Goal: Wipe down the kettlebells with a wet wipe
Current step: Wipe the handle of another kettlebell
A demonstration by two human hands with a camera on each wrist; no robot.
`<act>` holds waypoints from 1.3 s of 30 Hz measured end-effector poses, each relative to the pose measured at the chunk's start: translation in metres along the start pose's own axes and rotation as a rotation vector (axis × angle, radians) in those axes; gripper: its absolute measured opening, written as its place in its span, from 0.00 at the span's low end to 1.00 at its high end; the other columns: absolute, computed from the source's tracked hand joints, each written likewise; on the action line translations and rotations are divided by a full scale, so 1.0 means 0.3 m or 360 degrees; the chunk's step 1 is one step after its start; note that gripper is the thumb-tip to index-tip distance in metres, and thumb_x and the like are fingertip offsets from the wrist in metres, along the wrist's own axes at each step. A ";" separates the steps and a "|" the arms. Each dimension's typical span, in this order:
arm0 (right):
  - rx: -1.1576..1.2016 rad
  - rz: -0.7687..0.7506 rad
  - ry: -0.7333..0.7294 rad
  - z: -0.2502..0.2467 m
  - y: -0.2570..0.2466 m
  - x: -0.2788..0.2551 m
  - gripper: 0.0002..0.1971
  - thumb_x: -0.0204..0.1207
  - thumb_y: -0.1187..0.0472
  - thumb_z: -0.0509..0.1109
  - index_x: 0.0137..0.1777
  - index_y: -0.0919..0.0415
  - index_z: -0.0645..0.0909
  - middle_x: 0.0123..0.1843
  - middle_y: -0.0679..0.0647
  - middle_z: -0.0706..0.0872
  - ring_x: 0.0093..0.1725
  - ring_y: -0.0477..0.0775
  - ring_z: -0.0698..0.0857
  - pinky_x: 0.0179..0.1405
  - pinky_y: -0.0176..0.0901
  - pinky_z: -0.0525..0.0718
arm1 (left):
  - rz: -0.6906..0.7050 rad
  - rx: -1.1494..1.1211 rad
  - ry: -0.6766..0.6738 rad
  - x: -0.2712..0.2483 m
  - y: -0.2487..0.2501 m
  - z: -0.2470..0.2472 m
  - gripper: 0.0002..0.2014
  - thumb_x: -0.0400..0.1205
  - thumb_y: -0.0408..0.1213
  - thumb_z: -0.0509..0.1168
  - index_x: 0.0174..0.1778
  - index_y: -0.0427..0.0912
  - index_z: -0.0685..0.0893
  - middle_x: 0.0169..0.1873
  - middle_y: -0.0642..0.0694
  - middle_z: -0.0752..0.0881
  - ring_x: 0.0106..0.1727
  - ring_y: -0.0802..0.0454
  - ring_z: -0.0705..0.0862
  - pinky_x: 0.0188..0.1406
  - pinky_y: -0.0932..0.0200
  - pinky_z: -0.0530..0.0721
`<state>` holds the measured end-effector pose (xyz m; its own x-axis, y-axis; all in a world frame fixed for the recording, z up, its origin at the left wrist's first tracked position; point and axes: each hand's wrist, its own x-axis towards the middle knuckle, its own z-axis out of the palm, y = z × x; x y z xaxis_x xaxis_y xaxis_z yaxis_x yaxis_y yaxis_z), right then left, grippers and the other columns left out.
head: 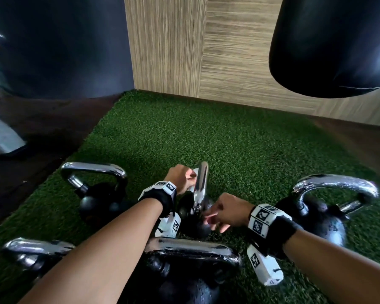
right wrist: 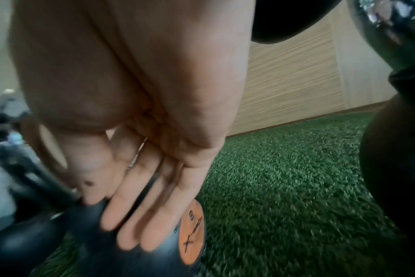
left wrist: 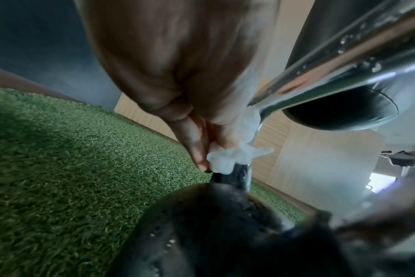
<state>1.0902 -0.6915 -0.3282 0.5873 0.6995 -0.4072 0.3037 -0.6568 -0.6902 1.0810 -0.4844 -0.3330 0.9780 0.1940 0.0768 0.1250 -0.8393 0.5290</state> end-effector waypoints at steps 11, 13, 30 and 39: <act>0.0075 0.0199 0.0502 0.005 0.034 0.160 0.18 0.65 0.47 0.85 0.49 0.56 0.88 0.45 0.50 0.92 0.43 0.54 0.89 0.46 0.48 0.89 | -0.0451 -0.0299 -0.0137 0.018 -0.003 -0.002 0.14 0.79 0.44 0.78 0.58 0.43 0.93 0.50 0.43 0.94 0.49 0.55 0.91 0.43 0.72 0.78; 0.0172 0.0240 0.0506 0.007 0.045 0.169 0.22 0.62 0.47 0.87 0.54 0.56 0.89 0.50 0.55 0.93 0.44 0.57 0.89 0.53 0.57 0.89 | -0.0485 -0.0368 -0.0143 0.031 0.002 -0.008 0.11 0.79 0.37 0.77 0.56 0.39 0.93 0.37 0.47 0.91 0.31 0.62 0.86 0.28 0.74 0.75; 0.0495 0.0165 0.0601 0.048 0.062 0.140 0.19 0.67 0.53 0.85 0.57 0.56 0.90 0.51 0.52 0.94 0.50 0.55 0.93 0.53 0.52 0.92 | -0.0325 -0.0653 0.0069 0.070 0.004 -0.041 0.21 0.79 0.58 0.74 0.42 0.41 0.94 0.35 0.41 0.93 0.33 0.50 0.87 0.38 0.60 0.80; 0.0552 0.0082 0.0651 0.061 0.085 0.149 0.20 0.65 0.53 0.87 0.56 0.58 0.92 0.49 0.54 0.95 0.47 0.54 0.93 0.52 0.52 0.92 | -0.0388 -0.1286 -0.0005 0.047 0.014 -0.101 0.11 0.78 0.21 0.74 0.56 0.33 0.89 0.51 0.35 0.91 0.41 0.50 0.91 0.53 0.53 0.91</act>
<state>1.1104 -0.6719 -0.3749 0.8602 0.4566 -0.2270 0.0420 -0.5071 -0.8608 1.0901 -0.4697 -0.3040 0.9397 0.3203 -0.1196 0.1758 -0.1524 0.9726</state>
